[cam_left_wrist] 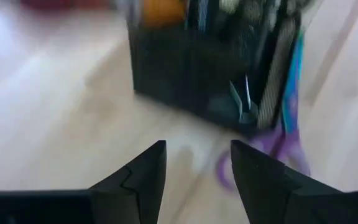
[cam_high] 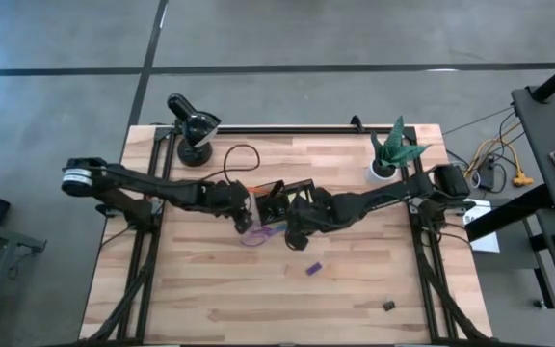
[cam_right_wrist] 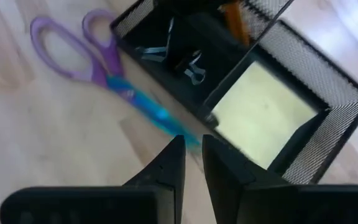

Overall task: Pick and place office supplies into organizer
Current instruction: Adjust the black desk organizer, then put the purple scissors into the black desk organizer

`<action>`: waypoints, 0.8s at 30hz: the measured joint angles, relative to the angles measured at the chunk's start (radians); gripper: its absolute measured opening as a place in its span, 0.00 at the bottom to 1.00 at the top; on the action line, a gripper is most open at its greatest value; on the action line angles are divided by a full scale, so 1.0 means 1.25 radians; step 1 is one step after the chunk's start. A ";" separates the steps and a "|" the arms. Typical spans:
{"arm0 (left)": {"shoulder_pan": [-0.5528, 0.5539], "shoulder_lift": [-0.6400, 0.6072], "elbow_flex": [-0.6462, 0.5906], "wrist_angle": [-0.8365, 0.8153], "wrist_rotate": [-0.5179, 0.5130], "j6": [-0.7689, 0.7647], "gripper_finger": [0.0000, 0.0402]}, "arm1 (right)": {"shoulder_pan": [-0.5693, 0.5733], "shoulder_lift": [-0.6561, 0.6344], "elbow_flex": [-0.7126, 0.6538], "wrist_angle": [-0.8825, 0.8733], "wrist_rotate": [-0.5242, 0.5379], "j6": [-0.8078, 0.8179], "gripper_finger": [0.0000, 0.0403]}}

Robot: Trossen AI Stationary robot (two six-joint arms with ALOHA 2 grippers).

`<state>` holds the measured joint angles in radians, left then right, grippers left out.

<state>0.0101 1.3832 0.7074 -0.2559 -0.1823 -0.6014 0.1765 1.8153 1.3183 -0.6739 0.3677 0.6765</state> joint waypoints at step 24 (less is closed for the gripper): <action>0.140 0.044 0.076 0.105 -0.043 0.179 0.40 | -0.004 0.000 0.006 -0.024 -0.006 -0.038 0.12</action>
<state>0.1854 1.4378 0.8024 -0.1246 -0.2361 -0.3775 0.1719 1.8153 1.3263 -0.7041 0.3603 0.6290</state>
